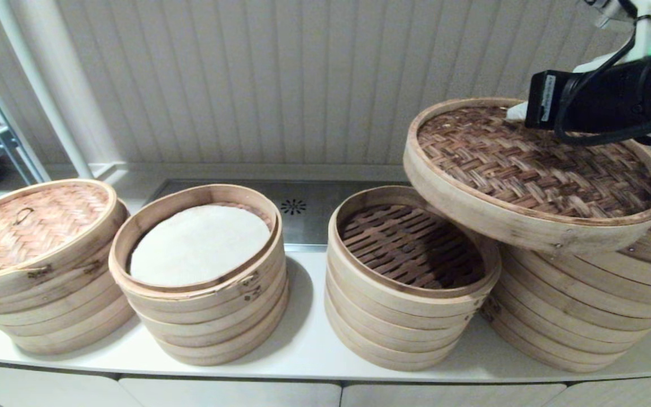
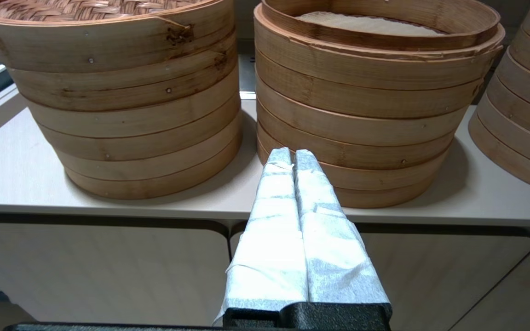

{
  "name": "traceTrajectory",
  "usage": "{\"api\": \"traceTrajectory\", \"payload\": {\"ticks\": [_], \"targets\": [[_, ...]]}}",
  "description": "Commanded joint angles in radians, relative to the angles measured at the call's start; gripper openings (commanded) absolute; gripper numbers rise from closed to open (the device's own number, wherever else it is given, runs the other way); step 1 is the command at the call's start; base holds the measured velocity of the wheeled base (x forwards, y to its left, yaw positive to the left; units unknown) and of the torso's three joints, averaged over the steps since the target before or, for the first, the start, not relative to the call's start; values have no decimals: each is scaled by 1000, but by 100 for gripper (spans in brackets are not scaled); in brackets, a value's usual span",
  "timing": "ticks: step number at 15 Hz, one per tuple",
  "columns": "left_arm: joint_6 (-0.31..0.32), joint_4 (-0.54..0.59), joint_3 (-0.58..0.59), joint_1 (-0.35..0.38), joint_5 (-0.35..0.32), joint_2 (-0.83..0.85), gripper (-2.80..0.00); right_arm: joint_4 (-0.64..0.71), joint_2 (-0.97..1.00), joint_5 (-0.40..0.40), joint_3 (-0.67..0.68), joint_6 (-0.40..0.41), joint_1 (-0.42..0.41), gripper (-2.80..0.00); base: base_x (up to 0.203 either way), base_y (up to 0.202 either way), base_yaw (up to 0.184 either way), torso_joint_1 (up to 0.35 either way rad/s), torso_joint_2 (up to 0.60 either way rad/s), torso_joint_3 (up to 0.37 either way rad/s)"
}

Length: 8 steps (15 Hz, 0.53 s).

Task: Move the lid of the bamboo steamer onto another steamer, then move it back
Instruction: Put the steamer

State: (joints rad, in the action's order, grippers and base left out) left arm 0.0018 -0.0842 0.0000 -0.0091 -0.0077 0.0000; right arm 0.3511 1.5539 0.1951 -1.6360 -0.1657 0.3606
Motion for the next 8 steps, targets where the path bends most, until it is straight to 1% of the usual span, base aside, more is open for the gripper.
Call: {"api": "traceTrajectory", "payload": {"ticks": [1,8], "targets": [[0,-2,32,0,0,2,-280,2,28,2,2,-1,36,-280,0,0,0,0,0,0],[0,0,32,0,0,2,-280,-10,137,1,5,0,110,-280,0,0,0,0,0,0]]}}
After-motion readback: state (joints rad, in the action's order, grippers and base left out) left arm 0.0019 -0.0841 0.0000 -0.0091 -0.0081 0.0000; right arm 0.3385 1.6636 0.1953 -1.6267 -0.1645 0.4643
